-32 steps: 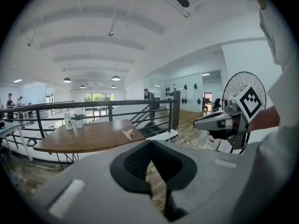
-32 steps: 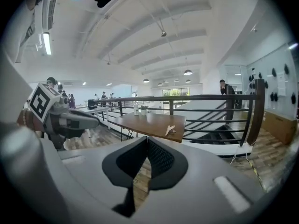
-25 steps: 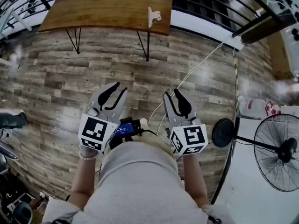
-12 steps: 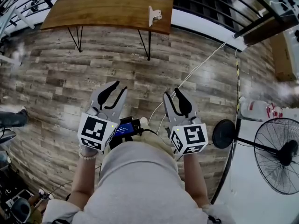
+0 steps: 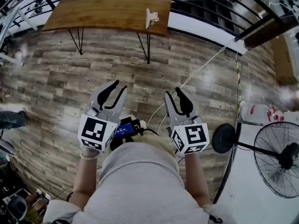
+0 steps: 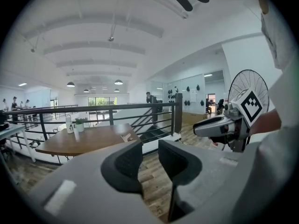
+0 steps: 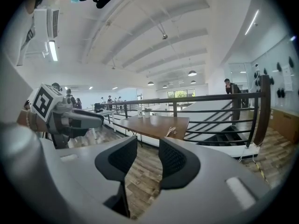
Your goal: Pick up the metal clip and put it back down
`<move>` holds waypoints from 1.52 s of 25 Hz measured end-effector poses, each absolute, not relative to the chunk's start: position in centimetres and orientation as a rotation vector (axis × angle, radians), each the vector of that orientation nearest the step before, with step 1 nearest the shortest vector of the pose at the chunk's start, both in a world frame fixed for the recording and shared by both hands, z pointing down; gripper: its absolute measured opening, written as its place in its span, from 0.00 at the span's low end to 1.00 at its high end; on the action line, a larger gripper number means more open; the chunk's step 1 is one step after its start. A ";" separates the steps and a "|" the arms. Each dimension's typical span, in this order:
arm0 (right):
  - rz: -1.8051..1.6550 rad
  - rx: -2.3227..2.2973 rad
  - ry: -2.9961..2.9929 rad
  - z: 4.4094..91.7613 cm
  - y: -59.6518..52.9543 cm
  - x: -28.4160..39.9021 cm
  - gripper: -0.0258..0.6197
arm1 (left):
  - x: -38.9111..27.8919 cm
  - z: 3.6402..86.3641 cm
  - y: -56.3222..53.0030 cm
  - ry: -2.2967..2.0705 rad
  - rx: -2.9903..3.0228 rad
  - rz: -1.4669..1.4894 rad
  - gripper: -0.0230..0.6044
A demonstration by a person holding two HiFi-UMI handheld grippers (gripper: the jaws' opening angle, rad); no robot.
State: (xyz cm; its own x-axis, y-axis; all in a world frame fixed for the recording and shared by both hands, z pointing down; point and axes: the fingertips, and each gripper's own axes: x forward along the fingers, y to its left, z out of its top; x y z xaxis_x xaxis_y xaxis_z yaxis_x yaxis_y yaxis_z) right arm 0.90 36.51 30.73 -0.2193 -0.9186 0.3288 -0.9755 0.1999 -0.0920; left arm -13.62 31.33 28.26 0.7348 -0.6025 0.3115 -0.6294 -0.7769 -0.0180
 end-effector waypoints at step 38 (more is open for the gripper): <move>0.449 1.908 -2.142 31.4 10.2 6.8 0.28 | -5.7 29.5 3.0 -0.779 2.914 0.426 0.19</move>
